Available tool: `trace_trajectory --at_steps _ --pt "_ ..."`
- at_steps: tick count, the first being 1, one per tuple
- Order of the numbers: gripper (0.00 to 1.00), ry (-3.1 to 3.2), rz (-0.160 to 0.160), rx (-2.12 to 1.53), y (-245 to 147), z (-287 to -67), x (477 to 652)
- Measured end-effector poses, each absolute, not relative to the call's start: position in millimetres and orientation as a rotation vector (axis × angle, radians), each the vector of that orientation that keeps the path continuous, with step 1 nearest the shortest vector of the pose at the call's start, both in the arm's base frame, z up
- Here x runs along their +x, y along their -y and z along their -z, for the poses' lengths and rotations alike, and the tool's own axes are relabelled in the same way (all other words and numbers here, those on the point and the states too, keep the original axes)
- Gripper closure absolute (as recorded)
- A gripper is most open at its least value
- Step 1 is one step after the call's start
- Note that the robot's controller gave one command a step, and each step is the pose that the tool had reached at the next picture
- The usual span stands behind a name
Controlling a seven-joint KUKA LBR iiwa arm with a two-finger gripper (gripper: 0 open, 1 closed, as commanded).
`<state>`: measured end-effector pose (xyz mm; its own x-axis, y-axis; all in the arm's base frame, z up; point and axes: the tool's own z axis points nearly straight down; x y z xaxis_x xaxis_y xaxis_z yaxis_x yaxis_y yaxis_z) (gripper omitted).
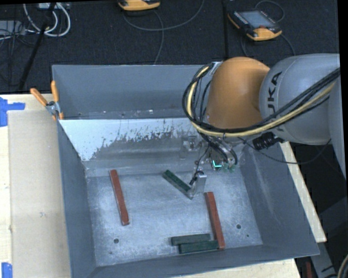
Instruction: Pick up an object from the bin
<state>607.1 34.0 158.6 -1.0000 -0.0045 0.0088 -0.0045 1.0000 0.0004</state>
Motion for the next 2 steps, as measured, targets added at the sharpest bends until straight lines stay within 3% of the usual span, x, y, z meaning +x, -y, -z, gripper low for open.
trace_trajectory --at_steps 1,2 --pt "0.0 3.114 0.0 -0.355 -35.7 -66.1 602.7" --pt "0.0 3.12 0.0 -0.354 -35.7 -66.0 602.9"
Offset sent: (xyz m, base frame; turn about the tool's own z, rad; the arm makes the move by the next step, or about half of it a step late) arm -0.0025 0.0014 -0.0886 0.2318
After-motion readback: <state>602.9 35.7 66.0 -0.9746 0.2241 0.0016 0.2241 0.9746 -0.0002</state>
